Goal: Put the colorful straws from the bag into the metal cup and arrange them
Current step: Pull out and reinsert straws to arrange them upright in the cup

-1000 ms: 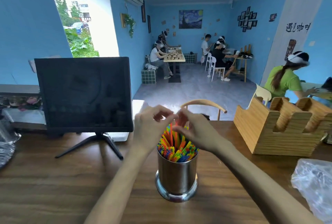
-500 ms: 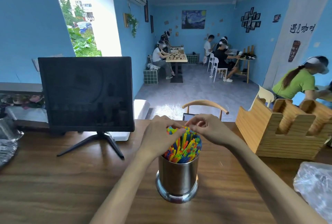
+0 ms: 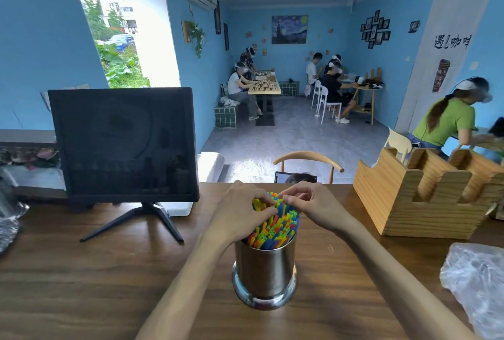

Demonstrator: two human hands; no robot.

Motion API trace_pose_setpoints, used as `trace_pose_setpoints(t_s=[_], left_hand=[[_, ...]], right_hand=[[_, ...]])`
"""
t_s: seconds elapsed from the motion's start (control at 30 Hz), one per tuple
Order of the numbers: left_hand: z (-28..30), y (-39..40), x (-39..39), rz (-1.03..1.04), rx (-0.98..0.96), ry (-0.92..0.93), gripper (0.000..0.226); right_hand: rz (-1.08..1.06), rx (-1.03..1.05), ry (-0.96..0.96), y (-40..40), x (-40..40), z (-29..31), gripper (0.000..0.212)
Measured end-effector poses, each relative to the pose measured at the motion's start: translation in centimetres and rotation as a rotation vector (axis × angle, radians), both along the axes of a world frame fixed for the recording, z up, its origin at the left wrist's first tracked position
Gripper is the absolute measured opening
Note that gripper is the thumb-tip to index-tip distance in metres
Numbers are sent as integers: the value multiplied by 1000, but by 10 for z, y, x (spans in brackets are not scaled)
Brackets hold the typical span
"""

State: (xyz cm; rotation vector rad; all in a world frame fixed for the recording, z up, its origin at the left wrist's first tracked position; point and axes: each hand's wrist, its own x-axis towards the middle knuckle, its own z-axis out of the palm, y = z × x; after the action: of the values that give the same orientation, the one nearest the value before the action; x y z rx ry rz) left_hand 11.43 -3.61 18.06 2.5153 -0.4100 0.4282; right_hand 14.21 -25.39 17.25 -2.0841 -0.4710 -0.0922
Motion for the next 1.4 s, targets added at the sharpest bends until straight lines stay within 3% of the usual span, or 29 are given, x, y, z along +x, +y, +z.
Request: trace_pose_setpoints(t_s=[0.2,0.5,0.73,0.8,0.9,1.07,1.23,1.33,1.4], left_hand=[[4,-6,0,-38,59,-10,32],[8,-10,-4,25,221,-109,30],[7,-12,-9,78,169,-192,28],[10,-13,-9,72,87,-151,20],[24,-12,-7,23,-188,-81,10],[71,-10,-4,-92,-735,-202,10],[93,9,-8,-149,-995,-371,13],[85,18,-8,-144,-1061,-282,10],[77,22,-9,-151,-995,-170,10]], right_hand=[[-24,52,-26,-3,-2,-4,15],[-43,118,20,-3,-2,-14,14],[-52,46,-17,0,-8,-13,16],[-68,8,-72,0,-10,-9,15],[-2,-14,-138,2,-15,2,21],[195,14,-118,12,-27,21,28],[291,359,-44,-6,-35,52,19],[346,658,60,-31,-37,72,26],[312,808,87,-41,-35,85,31]])
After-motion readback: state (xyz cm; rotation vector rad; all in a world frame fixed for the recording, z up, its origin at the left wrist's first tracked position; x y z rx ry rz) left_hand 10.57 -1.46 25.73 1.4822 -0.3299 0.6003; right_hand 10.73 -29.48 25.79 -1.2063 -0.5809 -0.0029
